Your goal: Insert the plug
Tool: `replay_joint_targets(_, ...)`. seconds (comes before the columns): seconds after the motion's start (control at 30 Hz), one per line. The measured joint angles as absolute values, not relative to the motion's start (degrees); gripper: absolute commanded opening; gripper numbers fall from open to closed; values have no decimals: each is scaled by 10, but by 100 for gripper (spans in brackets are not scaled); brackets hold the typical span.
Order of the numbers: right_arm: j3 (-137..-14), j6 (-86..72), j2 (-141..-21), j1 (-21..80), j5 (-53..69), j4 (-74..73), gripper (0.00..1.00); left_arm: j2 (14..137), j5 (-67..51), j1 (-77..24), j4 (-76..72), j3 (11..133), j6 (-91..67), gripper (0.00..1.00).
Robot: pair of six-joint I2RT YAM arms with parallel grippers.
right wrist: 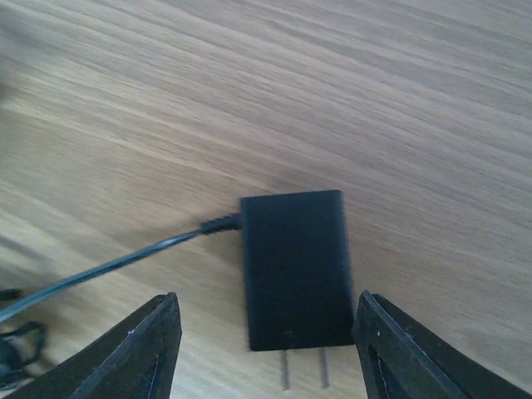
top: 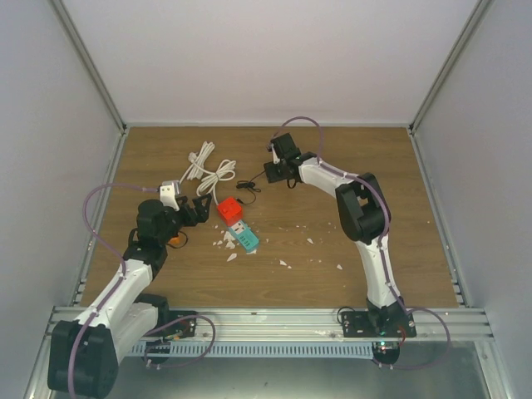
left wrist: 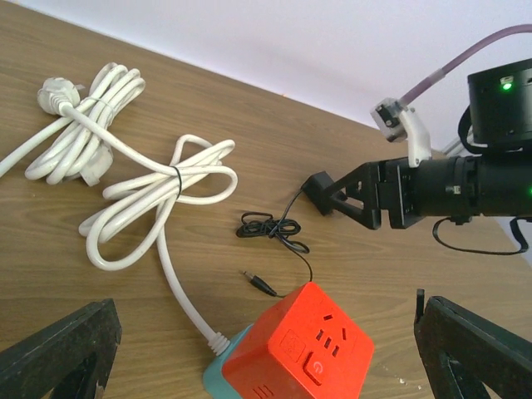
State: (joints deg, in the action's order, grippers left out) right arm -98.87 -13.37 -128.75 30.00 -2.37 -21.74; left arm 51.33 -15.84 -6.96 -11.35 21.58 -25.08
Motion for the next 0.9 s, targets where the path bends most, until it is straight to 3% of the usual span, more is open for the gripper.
replay_joint_targets(0.13,-992,-124,-1306,288,-16,-223,58,513,-158,-70,-114,216,-251,99)
replay_joint_targets(0.3,-994,-115,-1321,281,-11,-229,40,513,-158,-70,-114,216,-251,99)
replay_joint_targets(0.4,-994,-111,-1321,281,-10,-229,36,513,-158,-70,-113,216,-251,99)
replay_joint_targets(0.63,-985,-102,-1320,279,4,-209,7,512,-158,-70,-113,216,-251,99)
replay_joint_targets(0.9,-898,-101,-1245,269,8,-175,0,511,-158,-70,-113,216,-251,99)
